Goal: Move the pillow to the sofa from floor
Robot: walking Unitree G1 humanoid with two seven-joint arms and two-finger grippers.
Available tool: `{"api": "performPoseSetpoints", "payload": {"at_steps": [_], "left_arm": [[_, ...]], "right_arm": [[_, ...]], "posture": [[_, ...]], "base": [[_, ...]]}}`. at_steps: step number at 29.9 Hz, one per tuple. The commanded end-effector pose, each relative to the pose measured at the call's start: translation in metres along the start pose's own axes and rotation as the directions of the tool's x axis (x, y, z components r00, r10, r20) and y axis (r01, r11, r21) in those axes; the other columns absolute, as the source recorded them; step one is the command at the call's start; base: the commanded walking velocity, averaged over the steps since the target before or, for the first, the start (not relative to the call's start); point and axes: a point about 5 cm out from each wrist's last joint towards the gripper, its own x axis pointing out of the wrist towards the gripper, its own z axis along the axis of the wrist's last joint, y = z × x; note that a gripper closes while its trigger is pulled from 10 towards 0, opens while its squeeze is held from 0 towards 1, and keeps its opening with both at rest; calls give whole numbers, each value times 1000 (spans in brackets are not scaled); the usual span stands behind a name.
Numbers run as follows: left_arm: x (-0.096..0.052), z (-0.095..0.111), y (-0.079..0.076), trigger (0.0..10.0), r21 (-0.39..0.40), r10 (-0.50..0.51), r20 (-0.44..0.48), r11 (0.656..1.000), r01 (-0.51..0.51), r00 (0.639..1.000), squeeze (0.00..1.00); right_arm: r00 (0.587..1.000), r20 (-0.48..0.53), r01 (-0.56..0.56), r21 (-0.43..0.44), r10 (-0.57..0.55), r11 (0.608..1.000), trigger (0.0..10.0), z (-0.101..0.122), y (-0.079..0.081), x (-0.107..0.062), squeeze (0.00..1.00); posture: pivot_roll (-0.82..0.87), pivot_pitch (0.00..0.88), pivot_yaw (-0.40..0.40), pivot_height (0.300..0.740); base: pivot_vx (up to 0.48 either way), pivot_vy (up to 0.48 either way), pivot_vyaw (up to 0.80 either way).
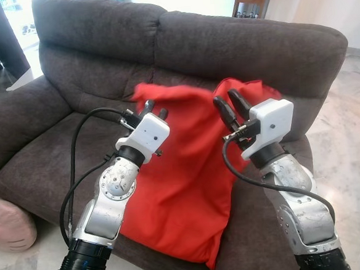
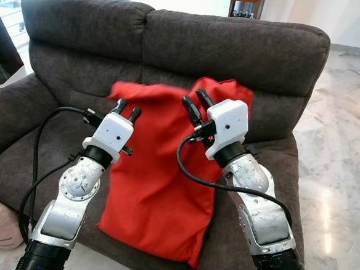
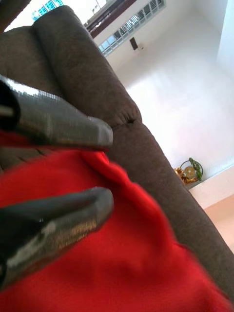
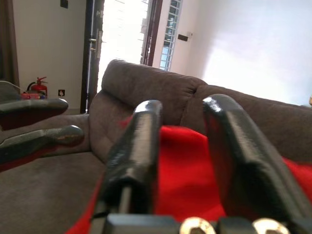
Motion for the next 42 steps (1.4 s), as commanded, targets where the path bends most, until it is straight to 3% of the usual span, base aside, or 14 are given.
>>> {"api": "performPoseSetpoints", "payload": {"at_steps": [1,2,4,5,9,13,16,18,19,20,27,35,39,42], "left_arm": [[1,1,-1,10000,9,-8,0,1000,8,1000,1000],[0,-2,-2,10000,7,-4,-14,1000,4,1000,1000],[-3,-11,-2,10000,-2,6,-52,1000,-6,999,1000],[-6,-17,-2,10000,-12,14,-79,1000,-15,997,0],[-28,-55,-2,10000,-61,70,-227,994,-86,971,0],[-45,-77,-6,10000,-90,93,-321,988,-128,942,0],[-58,-91,-8,10000,-103,117,-384,980,-168,916,0],[-73,-102,-9,10000,-86,153,-434,974,-210,888,0],[-73,-102,-9,10000,-86,153,-434,974,-210,888,0],[-85,-107,-8,10000,-74,179,-461,968,-239,869,0],[-118,-124,-21,10000,-86,154,-537,968,-236,830,0],[-169,-160,-52,10000,-173,96,-741,929,-327,665,0],[-195,-171,-54,10000,-168,101,-802,907,-386,588,0],[-208,-175,-56,10000,-159,103,-820,904,-397,562,0]], "right_arm": [[999,-11,34,-16,-34,999,10000,-1,-5,-1,373],[998,-17,64,-28,-65,998,10000,-2,-9,-1,0],[991,-25,131,-47,-132,990,10000,-5,-18,-3,0],[984,-32,175,-48,-177,983,10000,-8,-24,-5,0],[889,-159,426,-57,-430,903,10000,-42,-65,-31,0],[807,-279,509,-115,-520,853,10000,-74,-84,-57,0],[684,-389,611,-155,-617,776,10000,-101,-100,-86,0],[526,-487,749,-122,-697,651,10000,-125,-113,-117,0],[526,-487,749,-122,-697,651,10000,-125,-113,-117,0],[469,-535,757,-167,-703,632,10000,-138,-114,-133,0],[418,-668,662,-240,-616,710,10000,-175,-94,-164,0],[287,-841,465,-297,-459,834,10000,-210,-58,-213,0],[181,-876,463,-326,-448,824,10000,-214,-53,-244,0],[229,-889,511,-237,-397,826,10000,-216,-44,-247,0]], "posture": [[106,0,-73,740],[107,0,-72,740],[107,0,-72,740],[108,0,-71,740],[107,0,-70,740],[107,0,-70,740],[107,0,-70,740],[109,0,-66,740],[109,0,-66,740],[106,0,-65,740],[115,0,-67,740],[113,0,-72,740],[116,0,-75,740],[112,0,-72,740]], "base": [[0,0,0],[0,0,0],[0,0,0],[0,0,0],[0,0,0],[0,0,0],[0,0,0],[0,0,0],[0,0,0],[0,0,0],[0,0,0],[0,0,0],[0,0,0],[0,0,0]]}}
